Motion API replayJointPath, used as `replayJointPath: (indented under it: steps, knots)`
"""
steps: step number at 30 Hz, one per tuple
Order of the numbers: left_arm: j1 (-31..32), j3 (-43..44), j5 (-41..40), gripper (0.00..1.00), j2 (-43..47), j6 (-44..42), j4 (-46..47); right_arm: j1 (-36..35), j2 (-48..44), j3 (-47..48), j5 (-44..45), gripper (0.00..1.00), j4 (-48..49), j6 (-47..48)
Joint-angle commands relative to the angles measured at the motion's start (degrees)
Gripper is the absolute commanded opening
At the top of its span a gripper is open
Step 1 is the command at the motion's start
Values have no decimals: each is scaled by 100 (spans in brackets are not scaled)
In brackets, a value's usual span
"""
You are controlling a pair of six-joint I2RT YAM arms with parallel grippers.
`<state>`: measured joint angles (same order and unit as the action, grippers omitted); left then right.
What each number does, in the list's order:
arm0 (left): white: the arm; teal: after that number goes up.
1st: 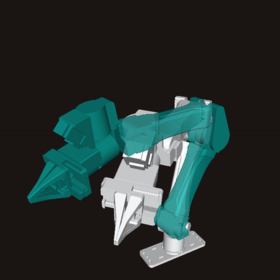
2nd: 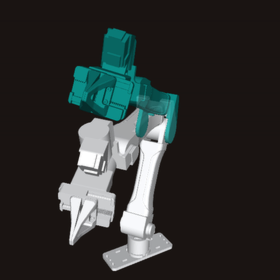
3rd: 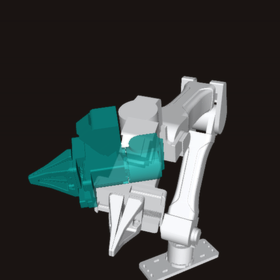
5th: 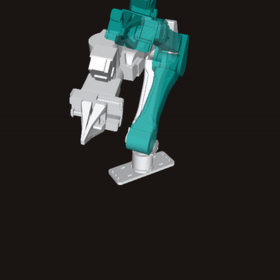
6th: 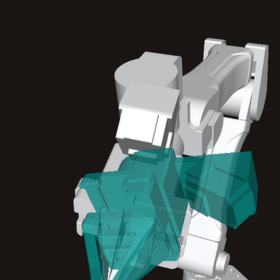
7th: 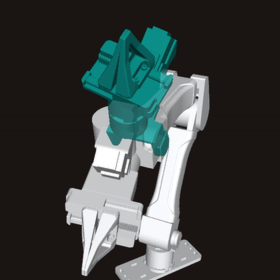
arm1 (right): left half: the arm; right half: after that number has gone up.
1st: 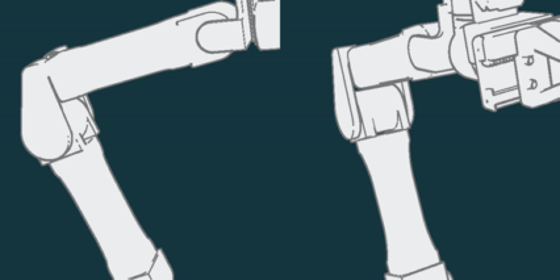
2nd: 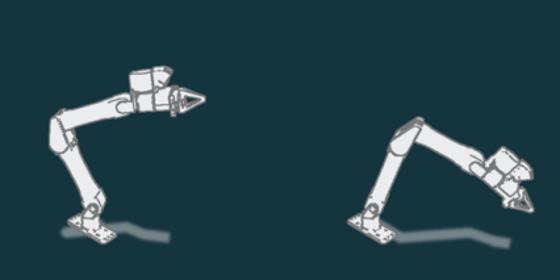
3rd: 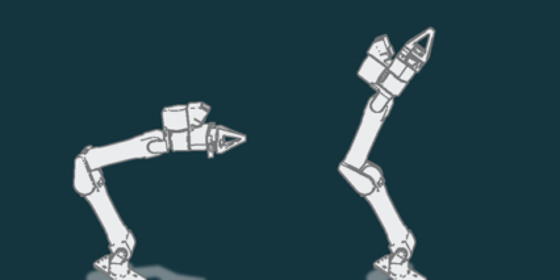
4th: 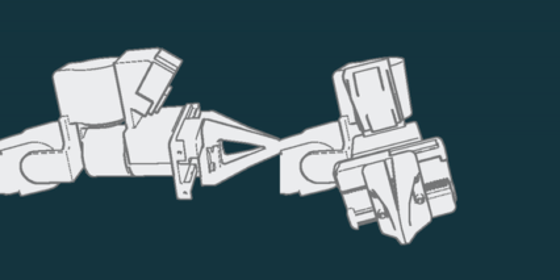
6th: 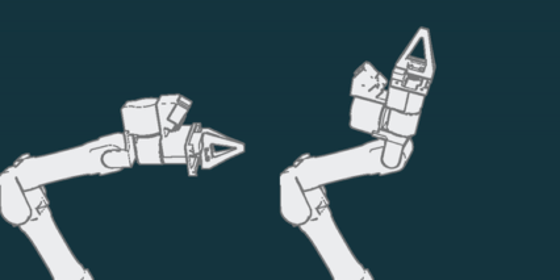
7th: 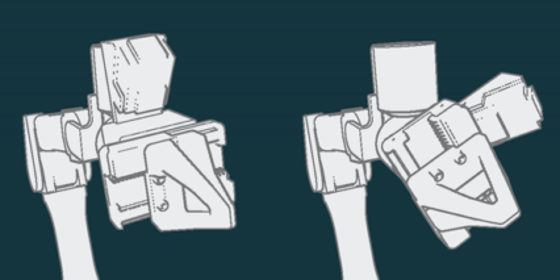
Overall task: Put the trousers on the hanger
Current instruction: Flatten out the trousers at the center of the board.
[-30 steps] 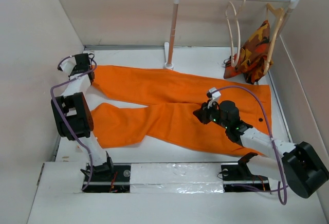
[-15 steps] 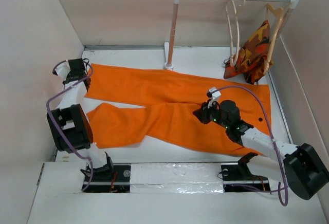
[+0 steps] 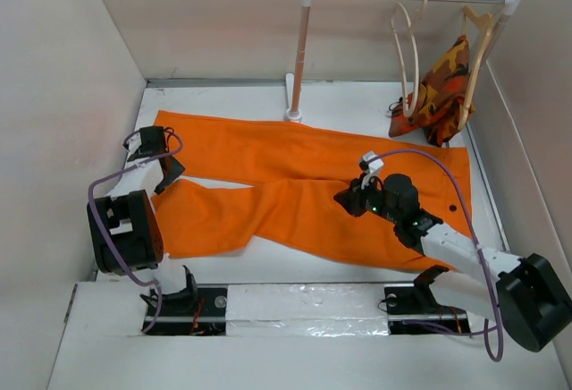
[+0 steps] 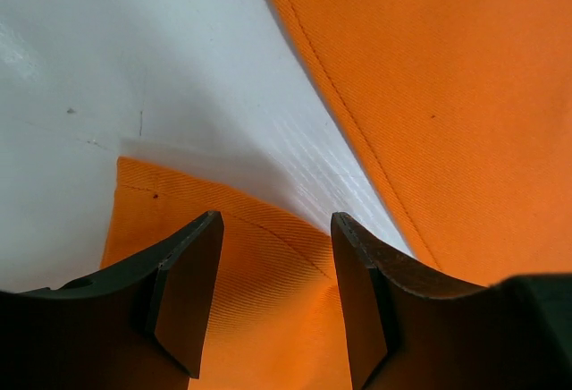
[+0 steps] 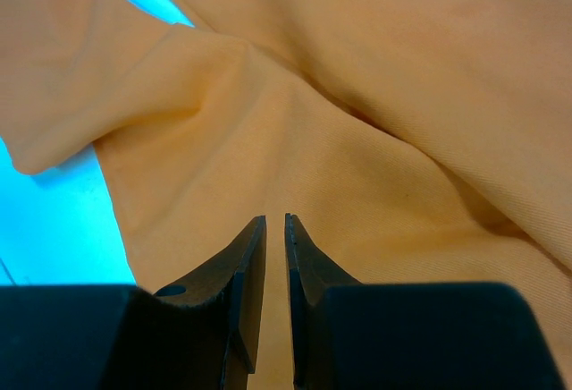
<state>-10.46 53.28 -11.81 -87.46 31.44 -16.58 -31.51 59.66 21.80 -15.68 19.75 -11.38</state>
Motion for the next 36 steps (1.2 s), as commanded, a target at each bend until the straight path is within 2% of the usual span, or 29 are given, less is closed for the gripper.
replayJointPath:
  steps: [1,4,7,11,13,14,16,18,23,25,26,27,29,30,31,33,36]
  knots:
    - [157,-37,21,49,-174,-200,-126,13,63,281,-216,21,161,92]
    - [325,-46,21,48,-376,-209,-214,13,46,272,-207,21,161,92]
    - [431,-54,-110,43,-456,-130,-328,13,55,281,-207,21,161,92]
    - [483,-81,-58,22,-228,-77,-363,13,72,298,-207,21,152,101]
    - [414,-63,21,3,-44,-129,-442,13,64,289,-164,21,135,109]
    - [413,-46,47,0,122,-138,-538,13,46,298,-146,21,108,109]
    - [220,-28,65,0,334,-208,-609,13,11,298,-102,21,91,127]
    - [220,86,-267,0,736,-209,-732,13,-16,298,-93,20,56,136]
    - [886,833,-1514,0,1652,-243,-673,13,63,307,-137,20,91,136]
    - [1124,930,-1744,0,1917,-288,-566,13,98,316,-163,21,91,153]
    - [1282,1008,-1893,6,1908,-314,-592,13,107,325,-181,21,91,145]
    - [1283,1044,-1938,21,1725,-340,-653,13,107,325,-181,21,82,153]
    - [1353,1097,-2061,32,1409,-305,-863,13,55,325,-155,21,73,153]
    - [1353,1071,-2001,49,1077,-297,-873,13,29,325,-128,21,47,162]
    - [1353,1071,-2000,56,899,-288,-873,13,20,316,-128,20,47,162]
    - [1353,1123,-2018,61,417,-183,-988,13,-7,298,-119,21,38,162]
    - [1353,1123,-2184,60,142,-138,-848,-40,-24,298,-145,21,38,162]
